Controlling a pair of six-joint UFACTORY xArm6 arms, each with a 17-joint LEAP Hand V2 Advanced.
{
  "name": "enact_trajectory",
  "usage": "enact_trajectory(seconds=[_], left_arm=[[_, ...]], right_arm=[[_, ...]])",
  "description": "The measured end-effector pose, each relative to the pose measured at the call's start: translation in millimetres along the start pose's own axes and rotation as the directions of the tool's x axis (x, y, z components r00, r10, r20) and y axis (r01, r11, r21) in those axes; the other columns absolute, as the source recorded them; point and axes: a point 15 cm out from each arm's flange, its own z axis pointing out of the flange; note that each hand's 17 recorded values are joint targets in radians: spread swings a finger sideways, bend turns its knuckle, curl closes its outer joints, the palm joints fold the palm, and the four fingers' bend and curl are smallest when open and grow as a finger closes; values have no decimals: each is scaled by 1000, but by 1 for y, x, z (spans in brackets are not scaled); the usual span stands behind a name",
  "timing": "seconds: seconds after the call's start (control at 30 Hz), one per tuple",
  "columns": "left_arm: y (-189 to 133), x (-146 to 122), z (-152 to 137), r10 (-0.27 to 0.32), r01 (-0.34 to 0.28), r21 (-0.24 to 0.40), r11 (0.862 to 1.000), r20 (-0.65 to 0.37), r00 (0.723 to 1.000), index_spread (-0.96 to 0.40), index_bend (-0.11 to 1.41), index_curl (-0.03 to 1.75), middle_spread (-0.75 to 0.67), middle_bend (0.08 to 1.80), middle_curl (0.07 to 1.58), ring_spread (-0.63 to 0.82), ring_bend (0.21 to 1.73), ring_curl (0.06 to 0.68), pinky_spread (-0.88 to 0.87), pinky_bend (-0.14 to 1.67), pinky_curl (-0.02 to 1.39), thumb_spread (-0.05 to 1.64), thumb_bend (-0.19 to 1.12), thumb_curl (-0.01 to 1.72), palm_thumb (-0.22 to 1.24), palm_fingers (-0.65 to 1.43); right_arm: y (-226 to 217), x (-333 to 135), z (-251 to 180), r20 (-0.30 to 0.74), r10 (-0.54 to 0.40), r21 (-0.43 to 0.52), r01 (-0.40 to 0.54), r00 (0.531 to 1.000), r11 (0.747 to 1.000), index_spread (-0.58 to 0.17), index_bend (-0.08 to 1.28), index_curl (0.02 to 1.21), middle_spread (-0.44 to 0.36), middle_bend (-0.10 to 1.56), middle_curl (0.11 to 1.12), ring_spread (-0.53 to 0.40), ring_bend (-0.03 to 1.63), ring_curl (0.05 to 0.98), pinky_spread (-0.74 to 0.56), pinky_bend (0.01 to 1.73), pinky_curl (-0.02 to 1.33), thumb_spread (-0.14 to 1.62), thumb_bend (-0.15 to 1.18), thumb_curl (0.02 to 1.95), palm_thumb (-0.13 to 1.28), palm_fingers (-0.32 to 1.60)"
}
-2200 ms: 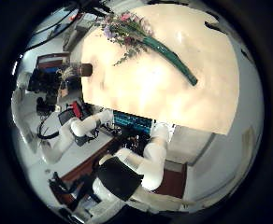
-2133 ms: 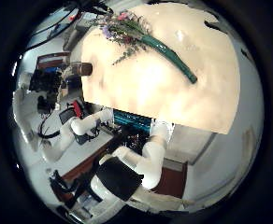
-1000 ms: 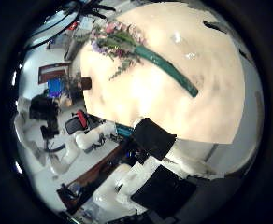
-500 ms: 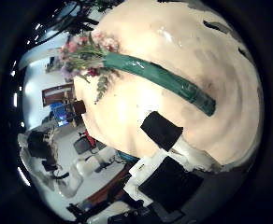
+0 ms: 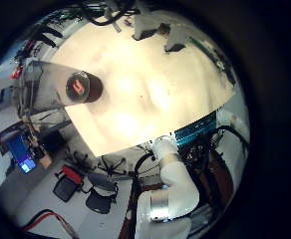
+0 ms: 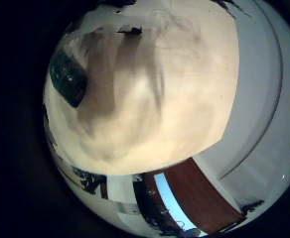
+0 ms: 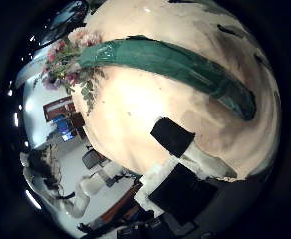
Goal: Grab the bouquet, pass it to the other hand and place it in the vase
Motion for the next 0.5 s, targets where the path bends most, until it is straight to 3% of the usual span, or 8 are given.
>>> enact_trajectory(seconds=[0.5], left_arm=[[7, 2, -1, -2, 2, -1, 1000, -3, 1000, 7, 136, 229, 355, 244, 348, 543, 600, 198, 532, 345, 317, 1148, -19, 275, 188, -18]], right_arm=[[1, -11, 11, -20, -32, -32, 31, 999, 999, -207, 197, 378, -9, 515, 407, -132, 997, 214, 211, 876, -8, 1043, -22, 392, 582, 476]])
